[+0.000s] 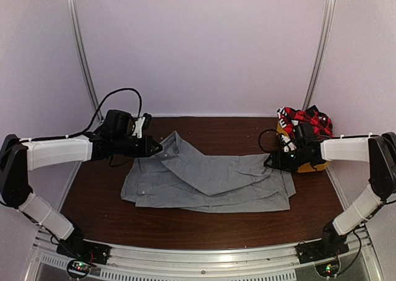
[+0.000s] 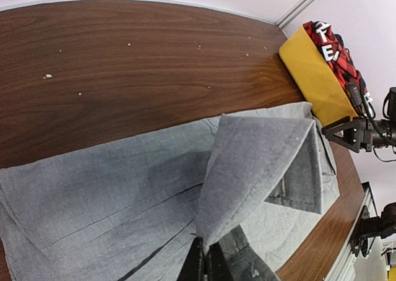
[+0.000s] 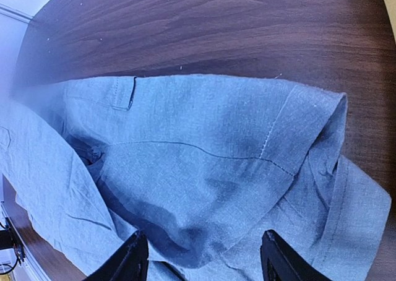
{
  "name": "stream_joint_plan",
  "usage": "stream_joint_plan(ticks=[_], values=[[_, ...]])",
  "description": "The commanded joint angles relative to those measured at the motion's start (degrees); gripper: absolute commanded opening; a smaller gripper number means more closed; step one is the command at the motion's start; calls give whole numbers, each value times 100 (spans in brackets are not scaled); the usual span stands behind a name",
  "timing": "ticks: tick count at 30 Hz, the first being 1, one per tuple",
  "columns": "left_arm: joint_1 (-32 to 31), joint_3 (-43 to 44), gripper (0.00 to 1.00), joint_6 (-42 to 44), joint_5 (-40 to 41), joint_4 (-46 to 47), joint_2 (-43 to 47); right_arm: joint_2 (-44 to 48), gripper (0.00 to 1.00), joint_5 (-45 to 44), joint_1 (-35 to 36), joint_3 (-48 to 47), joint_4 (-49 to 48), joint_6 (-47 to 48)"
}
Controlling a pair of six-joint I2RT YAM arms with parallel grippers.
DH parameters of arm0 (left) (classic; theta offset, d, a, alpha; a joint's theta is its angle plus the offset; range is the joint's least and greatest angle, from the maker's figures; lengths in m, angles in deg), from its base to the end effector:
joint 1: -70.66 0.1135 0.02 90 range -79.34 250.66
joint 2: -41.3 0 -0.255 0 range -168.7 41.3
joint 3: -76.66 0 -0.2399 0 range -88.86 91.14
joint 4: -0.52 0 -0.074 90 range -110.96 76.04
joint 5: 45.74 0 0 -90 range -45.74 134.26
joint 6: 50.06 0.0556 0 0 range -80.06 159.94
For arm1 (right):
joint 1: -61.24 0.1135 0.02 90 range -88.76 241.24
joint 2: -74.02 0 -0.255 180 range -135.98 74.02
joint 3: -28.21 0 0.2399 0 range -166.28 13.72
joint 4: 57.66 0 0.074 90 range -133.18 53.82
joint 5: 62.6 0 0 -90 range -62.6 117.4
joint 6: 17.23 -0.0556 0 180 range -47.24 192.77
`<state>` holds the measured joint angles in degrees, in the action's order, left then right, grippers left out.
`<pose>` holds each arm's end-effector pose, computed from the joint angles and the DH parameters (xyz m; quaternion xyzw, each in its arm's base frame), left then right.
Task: Fold and stack the long sleeve shirts
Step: Fold the sleeve of the rectangle-folded shirt.
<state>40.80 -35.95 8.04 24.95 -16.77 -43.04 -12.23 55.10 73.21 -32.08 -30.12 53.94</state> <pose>0.2761 -0.1797 0.2262 0.0629 0.8727 -0.3638 0.3196 0.2806 0.0859 0.1639 -0.0197 0.9249 0.2999 0.2328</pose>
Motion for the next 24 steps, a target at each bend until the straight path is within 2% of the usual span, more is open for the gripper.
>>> stream_joint_plan(ticks=[1,18,24], values=[[174,-217,0,-135,203,507,333,-92,63,133,-28,14,-226,-63],[280,-1139,0,-323,569,775,746,-192,63,156,-28,40,-272,-57],[284,-1356,0,-332,706,947,588,-214,63,172,-32,84,-309,-67]])
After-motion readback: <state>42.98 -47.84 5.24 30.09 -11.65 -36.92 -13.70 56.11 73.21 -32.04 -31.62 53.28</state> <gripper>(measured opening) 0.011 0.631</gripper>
